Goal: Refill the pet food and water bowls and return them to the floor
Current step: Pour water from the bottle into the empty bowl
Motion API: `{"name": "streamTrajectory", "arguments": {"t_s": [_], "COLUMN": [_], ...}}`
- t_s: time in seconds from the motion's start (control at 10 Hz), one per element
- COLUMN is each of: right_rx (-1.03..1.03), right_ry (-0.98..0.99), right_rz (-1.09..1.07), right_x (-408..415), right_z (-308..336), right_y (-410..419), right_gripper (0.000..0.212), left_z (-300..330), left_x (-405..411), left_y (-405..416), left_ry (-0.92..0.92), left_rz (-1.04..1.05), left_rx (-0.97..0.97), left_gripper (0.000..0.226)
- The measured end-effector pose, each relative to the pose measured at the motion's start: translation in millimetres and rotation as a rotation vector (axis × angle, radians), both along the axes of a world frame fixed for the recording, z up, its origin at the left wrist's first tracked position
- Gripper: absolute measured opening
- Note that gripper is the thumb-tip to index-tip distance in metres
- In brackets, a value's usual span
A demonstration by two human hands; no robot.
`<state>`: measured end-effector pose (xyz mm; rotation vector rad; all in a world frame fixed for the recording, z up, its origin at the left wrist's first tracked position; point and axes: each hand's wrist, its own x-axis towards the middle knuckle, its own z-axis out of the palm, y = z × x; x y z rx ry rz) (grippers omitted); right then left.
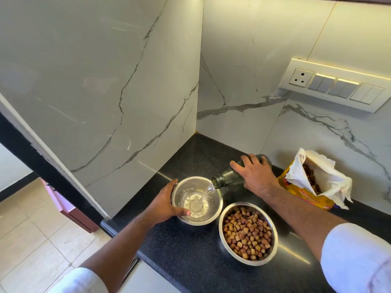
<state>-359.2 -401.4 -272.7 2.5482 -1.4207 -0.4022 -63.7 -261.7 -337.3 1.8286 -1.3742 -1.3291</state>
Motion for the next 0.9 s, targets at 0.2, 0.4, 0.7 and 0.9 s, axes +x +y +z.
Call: {"name": "streamTrajectory", "arguments": {"t_s": [0.2, 0.4, 0.7, 0.9], "right_rx": [-0.011, -0.02, -0.048, -0.058], "right_ry": [-0.005, 0.0, 0.017, 0.021], "right_rz": [-0.007, -0.013, -0.001, -0.003], "right_x": [-1.3, -1.9, -3.2, -2.8], "right_z": [3.5, 4.8, 8.8, 12.2], "right_y": [-1.4, -3.1, -4.5, -4.5], "right_gripper": [0.092, 0.093, 0.095, 0.095], "left_z": [-0.5, -0.3, -2.1, -1.4], "left_x": [1.4, 2.1, 2.6, 3.5], "left_y": [-0.3, -1.3, -1.7, -0.8], "left_ry": [0.006, 0.009, -0.01, 0.002], "left_rz": [-0.007, -0.017, -0.025, -0.011], "left_rx": [-0.003, -0.015, -0.022, -0.014], "left_gripper": [0.15, 0.149, 0.158, 0.155]}}
